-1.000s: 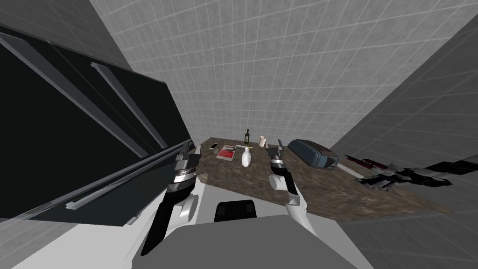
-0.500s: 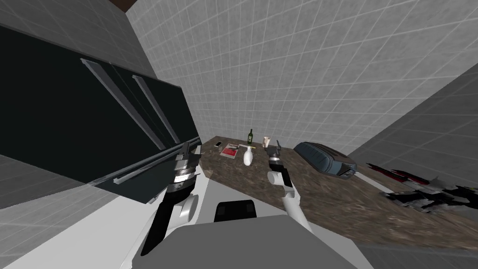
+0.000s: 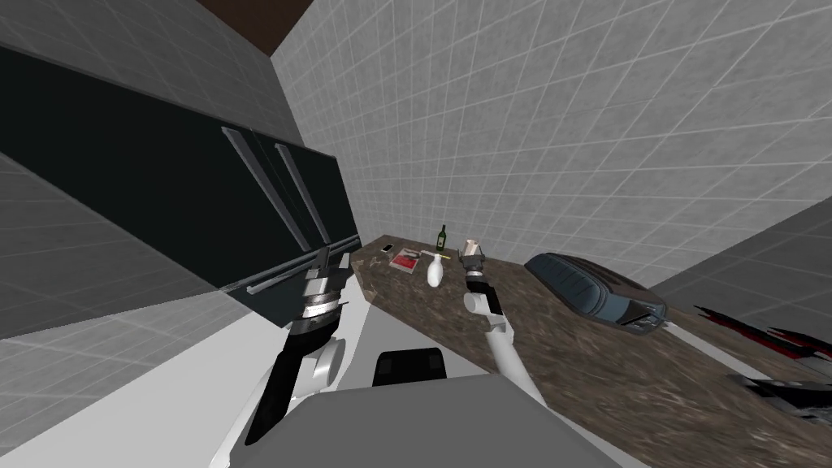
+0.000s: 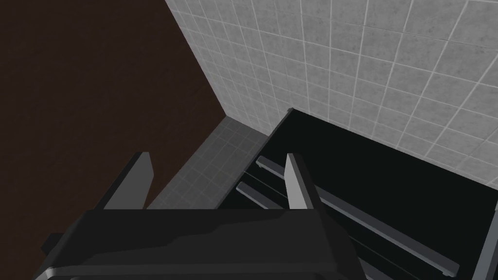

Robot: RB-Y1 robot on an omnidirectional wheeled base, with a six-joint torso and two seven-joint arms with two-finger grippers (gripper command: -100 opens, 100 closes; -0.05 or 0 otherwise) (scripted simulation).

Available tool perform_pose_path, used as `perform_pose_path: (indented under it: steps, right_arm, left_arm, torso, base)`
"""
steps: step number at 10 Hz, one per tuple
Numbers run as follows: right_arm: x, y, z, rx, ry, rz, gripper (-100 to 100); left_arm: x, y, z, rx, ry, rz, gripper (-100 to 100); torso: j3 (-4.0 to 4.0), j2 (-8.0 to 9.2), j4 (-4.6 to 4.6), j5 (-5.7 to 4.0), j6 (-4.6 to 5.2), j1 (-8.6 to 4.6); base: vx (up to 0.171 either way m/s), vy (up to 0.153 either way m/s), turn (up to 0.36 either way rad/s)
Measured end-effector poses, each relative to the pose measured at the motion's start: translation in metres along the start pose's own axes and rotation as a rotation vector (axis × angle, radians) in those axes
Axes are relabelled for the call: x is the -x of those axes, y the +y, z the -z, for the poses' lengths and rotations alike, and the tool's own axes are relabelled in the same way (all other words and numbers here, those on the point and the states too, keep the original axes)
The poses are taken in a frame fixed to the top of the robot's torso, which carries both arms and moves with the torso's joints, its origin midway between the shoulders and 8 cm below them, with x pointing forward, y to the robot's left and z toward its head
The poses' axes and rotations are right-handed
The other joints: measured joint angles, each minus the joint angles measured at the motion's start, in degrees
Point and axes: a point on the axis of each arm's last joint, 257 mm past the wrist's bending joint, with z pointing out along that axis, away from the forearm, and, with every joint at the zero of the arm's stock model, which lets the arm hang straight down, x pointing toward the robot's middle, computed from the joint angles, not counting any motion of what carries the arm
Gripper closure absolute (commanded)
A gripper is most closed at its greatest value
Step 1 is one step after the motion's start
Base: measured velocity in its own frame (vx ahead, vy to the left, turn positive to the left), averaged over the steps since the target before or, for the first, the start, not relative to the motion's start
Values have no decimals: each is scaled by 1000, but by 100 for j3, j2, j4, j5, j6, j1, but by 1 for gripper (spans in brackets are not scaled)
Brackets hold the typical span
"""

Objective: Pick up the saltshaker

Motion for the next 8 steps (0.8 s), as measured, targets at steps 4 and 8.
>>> perform_pose_path:
  steps: [4,8]
  right_arm:
    - [33,-13,-11,-23,-76,-141,-100]
    - [67,-32,-19,-44,-160,-272,-100]
  left_arm:
    - [0,0,0,0,0,0,0]
    - [0,0,0,0,0,0,0]
  torso:
    - [-2,-3,-1,0,1,-1]
    - [-3,-5,-1,0,1,0]
  base:
    - [-38,-44,176]
    - [-43,-46,229]
